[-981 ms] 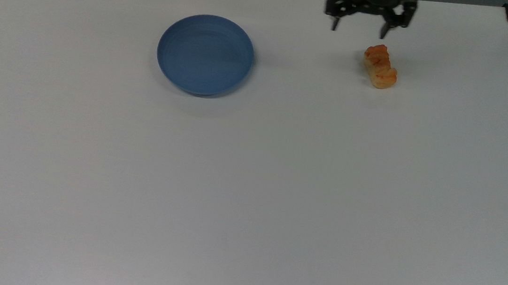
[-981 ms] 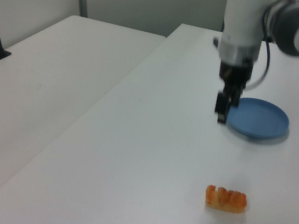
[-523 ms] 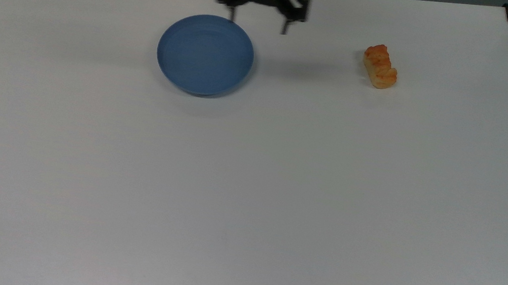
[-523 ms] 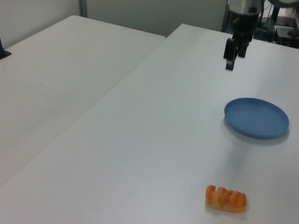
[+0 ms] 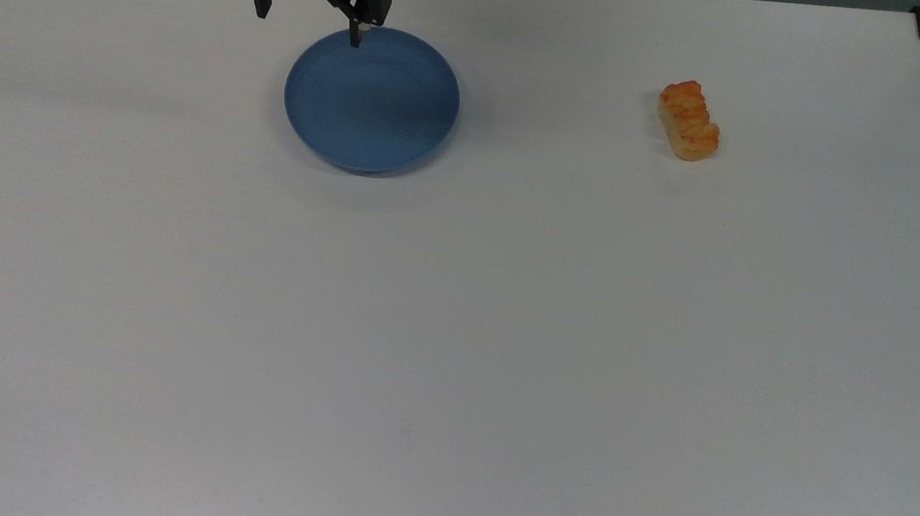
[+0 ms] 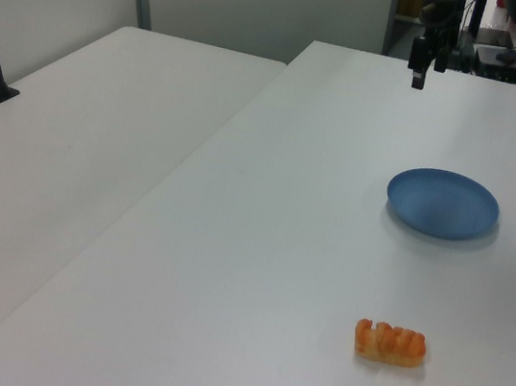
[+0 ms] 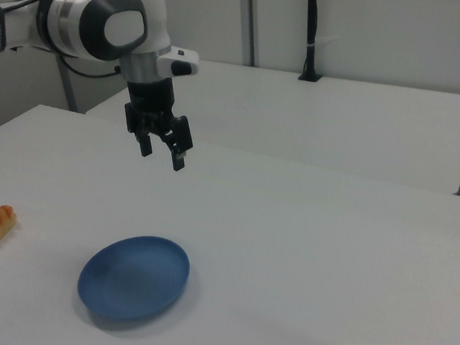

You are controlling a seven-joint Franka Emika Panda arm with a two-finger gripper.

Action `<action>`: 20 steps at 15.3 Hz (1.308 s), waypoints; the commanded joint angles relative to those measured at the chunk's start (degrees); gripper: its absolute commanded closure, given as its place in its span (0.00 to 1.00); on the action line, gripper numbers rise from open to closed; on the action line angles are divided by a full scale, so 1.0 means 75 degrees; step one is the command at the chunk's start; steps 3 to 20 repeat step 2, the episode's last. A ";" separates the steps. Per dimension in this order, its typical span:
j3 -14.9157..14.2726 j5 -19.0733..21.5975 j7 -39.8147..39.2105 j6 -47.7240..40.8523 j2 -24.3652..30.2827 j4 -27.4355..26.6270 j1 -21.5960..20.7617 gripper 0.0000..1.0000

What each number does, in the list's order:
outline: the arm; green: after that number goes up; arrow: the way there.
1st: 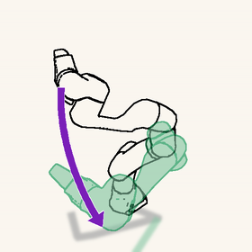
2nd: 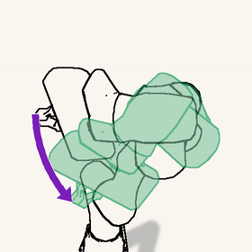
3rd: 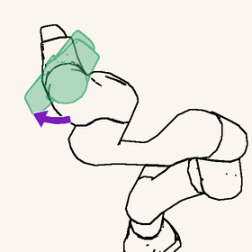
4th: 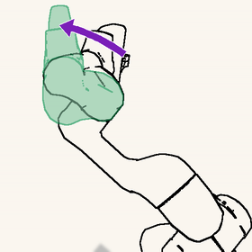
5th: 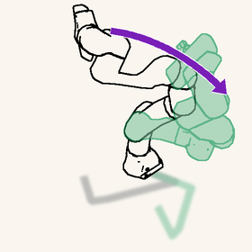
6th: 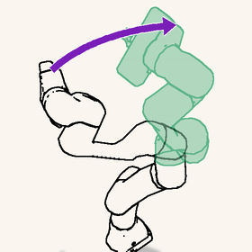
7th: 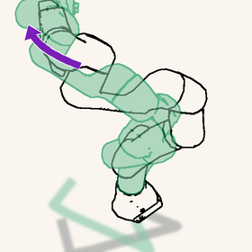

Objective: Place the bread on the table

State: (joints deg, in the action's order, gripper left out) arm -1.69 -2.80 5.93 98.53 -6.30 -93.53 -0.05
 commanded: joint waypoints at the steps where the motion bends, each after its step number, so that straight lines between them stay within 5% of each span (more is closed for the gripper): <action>1: -0.0162 0.0233 -0.0053 -0.0153 0.0196 -0.0068 -0.0086 0.00; 20: -0.0162 0.0221 -0.0053 -0.0118 0.0196 -0.0056 -0.0087 0.00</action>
